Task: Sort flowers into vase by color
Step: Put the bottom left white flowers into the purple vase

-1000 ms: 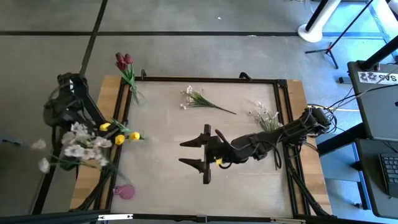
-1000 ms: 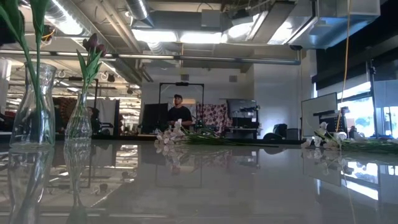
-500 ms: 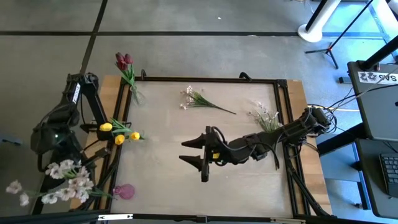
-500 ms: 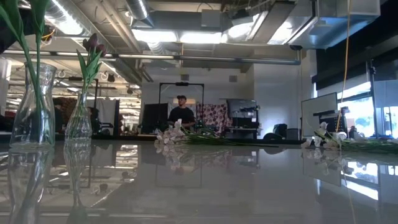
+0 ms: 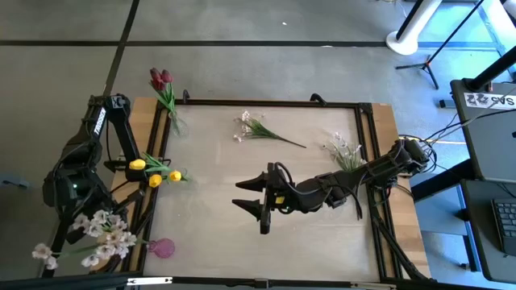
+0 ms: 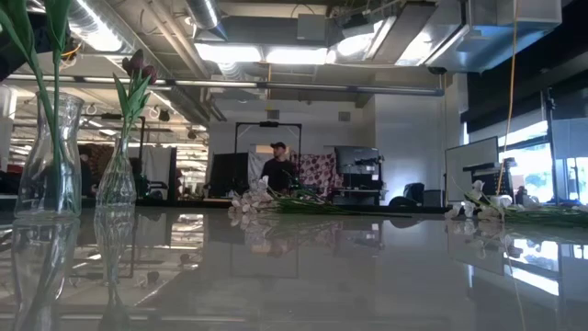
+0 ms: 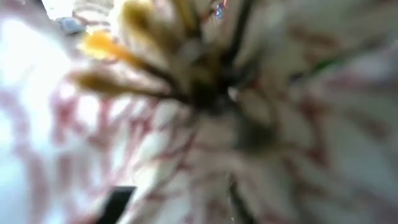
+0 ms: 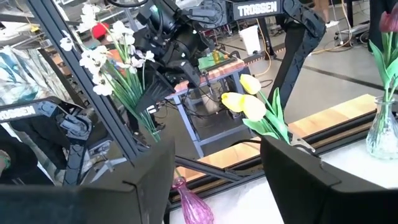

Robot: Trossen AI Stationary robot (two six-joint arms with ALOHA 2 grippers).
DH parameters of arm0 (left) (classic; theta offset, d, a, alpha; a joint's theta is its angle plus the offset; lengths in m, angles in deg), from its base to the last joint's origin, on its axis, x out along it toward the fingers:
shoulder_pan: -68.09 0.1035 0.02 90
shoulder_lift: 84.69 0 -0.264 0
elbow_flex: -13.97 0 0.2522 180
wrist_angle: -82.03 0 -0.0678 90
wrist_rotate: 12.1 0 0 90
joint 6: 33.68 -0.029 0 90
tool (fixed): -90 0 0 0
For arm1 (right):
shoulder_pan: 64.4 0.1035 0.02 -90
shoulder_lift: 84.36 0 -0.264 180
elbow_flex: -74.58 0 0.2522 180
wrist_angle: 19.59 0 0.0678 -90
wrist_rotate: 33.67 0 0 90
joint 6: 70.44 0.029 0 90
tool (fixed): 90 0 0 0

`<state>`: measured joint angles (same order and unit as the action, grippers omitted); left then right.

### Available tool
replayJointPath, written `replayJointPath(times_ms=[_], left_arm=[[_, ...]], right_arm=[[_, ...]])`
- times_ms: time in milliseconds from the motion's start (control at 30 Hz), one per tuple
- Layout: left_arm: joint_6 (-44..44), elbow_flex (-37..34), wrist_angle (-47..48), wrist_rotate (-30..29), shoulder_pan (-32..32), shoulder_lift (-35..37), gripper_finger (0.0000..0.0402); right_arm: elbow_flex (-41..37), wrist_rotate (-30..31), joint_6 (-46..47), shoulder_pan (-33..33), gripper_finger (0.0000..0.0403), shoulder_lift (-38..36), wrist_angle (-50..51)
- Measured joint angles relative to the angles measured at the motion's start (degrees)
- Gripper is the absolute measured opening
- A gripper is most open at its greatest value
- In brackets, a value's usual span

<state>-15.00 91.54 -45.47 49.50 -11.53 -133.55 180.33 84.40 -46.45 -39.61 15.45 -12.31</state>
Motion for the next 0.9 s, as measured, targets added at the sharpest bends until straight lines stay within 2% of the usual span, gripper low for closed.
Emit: replayJointPath(times_ms=[167,433,600,900], left_arm=[[-0.4,-0.8,-0.1,-1.7,-0.1,0.0,0.0005],[0.3,-7.5,-4.9,-4.0,-0.1,0.6,0.0005],[0.8,-9.1,-5.6,-4.9,-0.2,1.5,0.0005],[5.4,-12.2,-5.5,-8.1,-3.7,3.5,0.0005]], right_arm=[[0.0,0.0,0.1,0.0,0.0237,0.0,0.1],[0.0,0.0,0.2,0.0,0.0237,0.0,0.1],[0.0,0.0,0.2,0.0,0.0237,0.0,0.1],[0.0,0.0,1.0,0.0,0.0237,0.0,0.1]])
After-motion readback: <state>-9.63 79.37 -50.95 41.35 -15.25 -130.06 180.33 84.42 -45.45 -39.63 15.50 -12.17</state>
